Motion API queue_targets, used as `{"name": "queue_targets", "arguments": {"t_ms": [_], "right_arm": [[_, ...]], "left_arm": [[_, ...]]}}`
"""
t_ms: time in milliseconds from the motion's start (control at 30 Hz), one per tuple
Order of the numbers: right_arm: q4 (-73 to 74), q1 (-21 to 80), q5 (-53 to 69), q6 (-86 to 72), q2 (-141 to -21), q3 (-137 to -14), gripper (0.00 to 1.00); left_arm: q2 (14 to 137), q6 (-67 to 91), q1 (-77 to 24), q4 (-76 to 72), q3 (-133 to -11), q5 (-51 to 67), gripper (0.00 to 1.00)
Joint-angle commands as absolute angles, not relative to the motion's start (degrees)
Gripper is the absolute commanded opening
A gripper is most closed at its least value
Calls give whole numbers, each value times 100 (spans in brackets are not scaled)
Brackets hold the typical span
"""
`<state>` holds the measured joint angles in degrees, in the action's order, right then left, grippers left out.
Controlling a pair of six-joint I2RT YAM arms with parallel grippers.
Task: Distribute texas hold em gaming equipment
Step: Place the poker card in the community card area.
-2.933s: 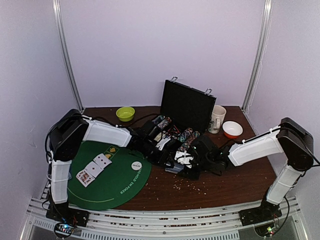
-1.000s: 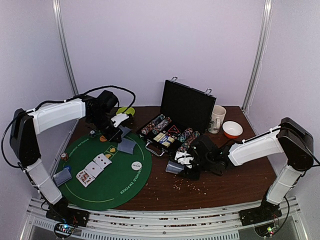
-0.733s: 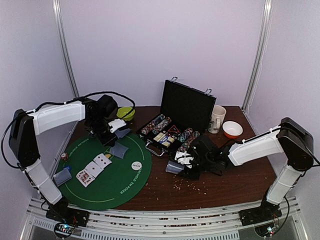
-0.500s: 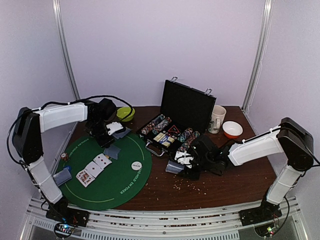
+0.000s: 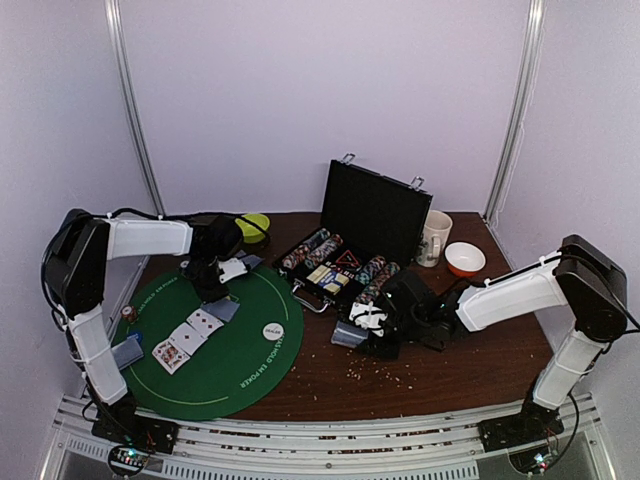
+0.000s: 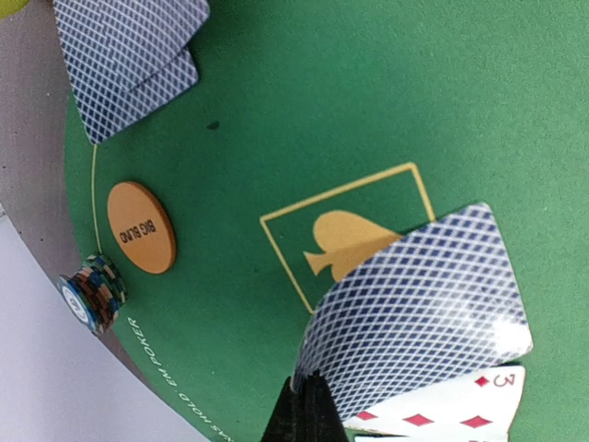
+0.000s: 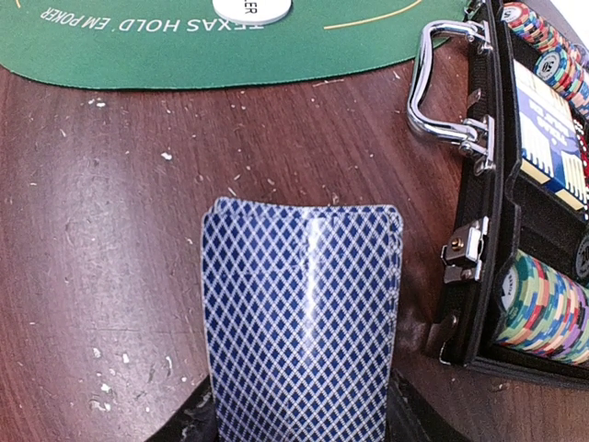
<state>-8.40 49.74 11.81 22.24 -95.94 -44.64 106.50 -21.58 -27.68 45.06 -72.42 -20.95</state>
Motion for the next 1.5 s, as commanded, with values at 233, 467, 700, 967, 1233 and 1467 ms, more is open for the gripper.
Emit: {"name": "queue_targets", "arguments": {"t_ms": [233,467,700,967,1233,1467], "right_arm": [[-826,4959,1116,2163,-9596,-4582,53],[-835,4962,1099,2169,-9578,-4569,53],[-824,4957,1099,2180,-9588,-4577,53],[-809,4962,1090,2171,-9572,-4571,53],[-804,4957,1090,2171,-9555,-4569,53],[-813,4965,1081,2171,-9562,-4556,53]], "left_arm": [[10818,-2639,-2742,4004,-7108,-2480,0],[10892,-2663,-2742,4006,-7137,-2471,0],[10774,-2519,-2742,4111,-7063,-1913,0],[10857,-2370,-2742,4140,-7063,-2153,0],[11081,-2059,-2747,4137,-7203,-2684,0],[11027,-1902,-2742,4184,-7315,-2396,0]]}}
